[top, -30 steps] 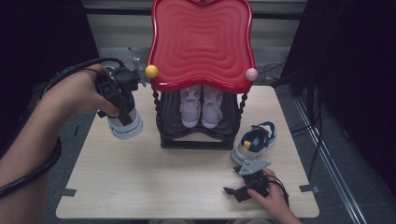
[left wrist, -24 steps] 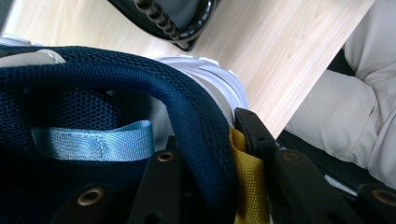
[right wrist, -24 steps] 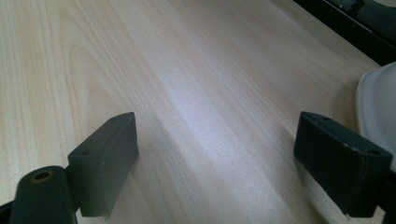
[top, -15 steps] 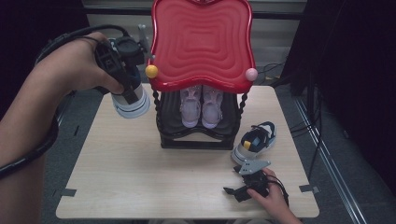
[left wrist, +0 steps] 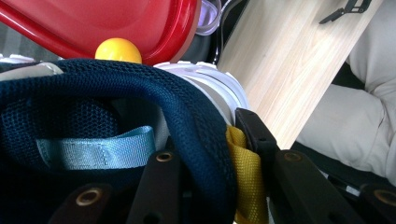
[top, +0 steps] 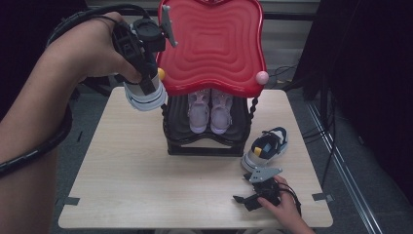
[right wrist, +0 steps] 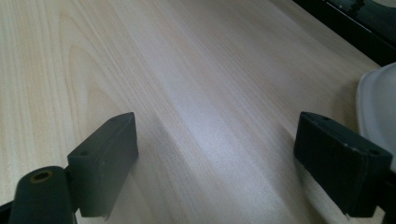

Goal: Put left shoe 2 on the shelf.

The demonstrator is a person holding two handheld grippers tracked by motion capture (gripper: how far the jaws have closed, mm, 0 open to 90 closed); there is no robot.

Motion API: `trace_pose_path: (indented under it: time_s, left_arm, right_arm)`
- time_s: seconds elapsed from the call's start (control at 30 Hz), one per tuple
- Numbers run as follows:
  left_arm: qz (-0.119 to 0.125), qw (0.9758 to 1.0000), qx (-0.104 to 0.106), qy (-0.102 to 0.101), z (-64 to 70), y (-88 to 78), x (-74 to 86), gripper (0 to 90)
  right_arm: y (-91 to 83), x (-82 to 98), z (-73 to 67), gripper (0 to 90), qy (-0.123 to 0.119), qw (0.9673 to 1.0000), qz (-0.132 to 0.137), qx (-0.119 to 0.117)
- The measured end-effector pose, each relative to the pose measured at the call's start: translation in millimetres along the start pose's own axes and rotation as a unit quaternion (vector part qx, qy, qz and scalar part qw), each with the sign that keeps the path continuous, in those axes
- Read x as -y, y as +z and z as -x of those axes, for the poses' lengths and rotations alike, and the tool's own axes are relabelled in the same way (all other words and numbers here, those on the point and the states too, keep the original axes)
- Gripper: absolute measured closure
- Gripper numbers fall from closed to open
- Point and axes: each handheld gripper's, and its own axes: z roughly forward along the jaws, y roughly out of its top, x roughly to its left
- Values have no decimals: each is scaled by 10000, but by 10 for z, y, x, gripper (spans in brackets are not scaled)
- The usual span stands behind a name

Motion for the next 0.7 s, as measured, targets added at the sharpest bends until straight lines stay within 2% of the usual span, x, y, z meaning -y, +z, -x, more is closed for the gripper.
trace_pose_path:
  time_s: [0.13, 0.27, 0.33, 0.43, 0.5, 0.57, 0.7]
  left_arm:
    - [108, 9999, -30, 31, 32, -107, 0, 720]
    - [218, 9994, -251, 104, 54, -212, -56, 720]
    - [230, 9989, -320, 242, 59, -239, -108, 721]
    - [316, 9983, -361, 338, 81, -257, -197, 720]
    - [352, 9972, -456, 479, 96, -274, -279, 721]
    - [443, 9964, -529, 490, 104, -282, -337, 722]
    - [505, 9934, -697, 754, 104, -267, -493, 721]
  right_arm:
    - [0, 0, 0, 131, 0, 10000, 0, -1]
    - [0, 0, 0, 131, -2, 10000, 1, -1]
    - [0, 0, 0, 131, -1, 10000, 0, -2]
    - [1, 0, 1, 131, -10, 10000, 2, -3]
    - [0, 0, 0, 131, 1, 10000, 0, -2]
    - [0, 0, 0, 131, 1, 10000, 0, -2]
    - [0, 0, 0, 131, -1, 10000, 0, -1]
